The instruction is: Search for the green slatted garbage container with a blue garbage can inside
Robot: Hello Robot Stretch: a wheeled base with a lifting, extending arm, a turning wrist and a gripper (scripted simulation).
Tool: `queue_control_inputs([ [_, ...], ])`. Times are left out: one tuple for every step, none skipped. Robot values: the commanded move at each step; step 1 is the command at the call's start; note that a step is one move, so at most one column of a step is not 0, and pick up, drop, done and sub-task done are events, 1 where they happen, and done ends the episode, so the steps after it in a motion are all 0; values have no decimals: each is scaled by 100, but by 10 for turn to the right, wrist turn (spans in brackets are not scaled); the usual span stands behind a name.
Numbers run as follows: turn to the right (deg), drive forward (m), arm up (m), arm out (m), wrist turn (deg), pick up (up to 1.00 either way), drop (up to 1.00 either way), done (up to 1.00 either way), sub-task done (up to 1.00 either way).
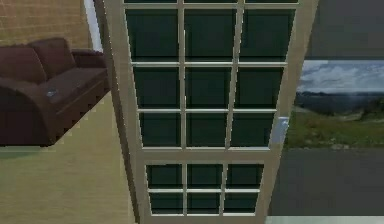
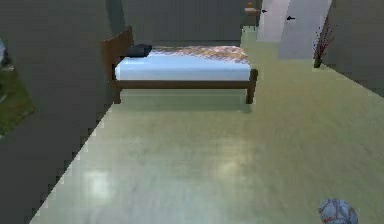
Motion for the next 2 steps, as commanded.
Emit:
queue_control_inputs([
  [0,25,0,0,0,0,0,0,0],
  [-420,0,0,0,0,0,0,0,0],
])
